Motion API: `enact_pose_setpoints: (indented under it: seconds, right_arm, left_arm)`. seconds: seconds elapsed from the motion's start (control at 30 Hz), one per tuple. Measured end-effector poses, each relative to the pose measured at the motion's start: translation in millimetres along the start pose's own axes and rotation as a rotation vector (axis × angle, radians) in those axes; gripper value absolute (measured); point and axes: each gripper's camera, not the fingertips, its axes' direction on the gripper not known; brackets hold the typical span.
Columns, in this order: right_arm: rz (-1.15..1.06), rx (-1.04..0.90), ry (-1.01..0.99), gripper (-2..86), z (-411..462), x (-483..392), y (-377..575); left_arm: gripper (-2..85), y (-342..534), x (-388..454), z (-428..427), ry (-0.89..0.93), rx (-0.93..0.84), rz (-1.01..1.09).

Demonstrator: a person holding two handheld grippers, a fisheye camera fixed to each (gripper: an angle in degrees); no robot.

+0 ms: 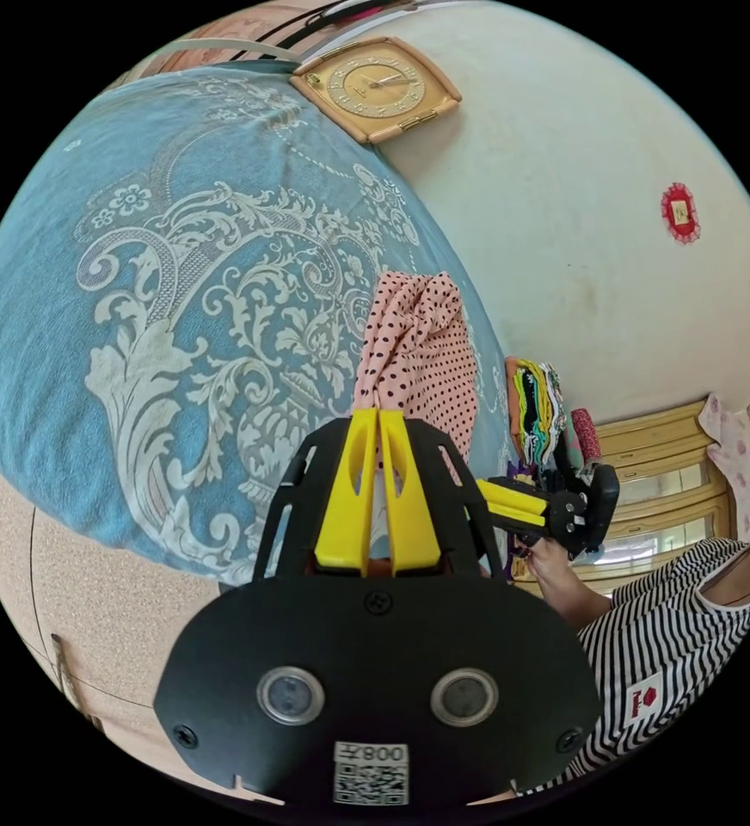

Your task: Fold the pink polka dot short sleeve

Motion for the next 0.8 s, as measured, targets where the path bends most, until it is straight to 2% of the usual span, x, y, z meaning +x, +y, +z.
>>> enact_pose_setpoints:
  seconds: [0.23,0.37,0.6,0.7,0.8]
  right_arm:
    - [-0.045,-0.01,0.147,1.7,-2.1,-31.4,38.8]
    - [-0.047,-0.007,0.128,1.0,-5.6,-29.6,70.6]
    - [0.145,0.051,-0.111,1.1,6.8,21.0,127.7]
    - [0.289,0.088,-0.292,1.4,18.6,63.5,168.2]
    - [0.436,0.108,-0.435,2.3,41.6,104.0,215.1]
  left_arm:
    - [0.3,3.3,30.0,-4.1,-0.034,-0.007,0.026]
    - [0.5,6.5,45.4,6.3,-0.074,-0.062,0.037]
    - [2.1,10.1,86.2,-4.2,-0.095,0.008,0.07]
    - [3.4,9.4,127.1,-6.0,-0.104,0.011,0.212]
    - [4.8,9.7,179.3,17.0,-0.069,-0.084,0.393]
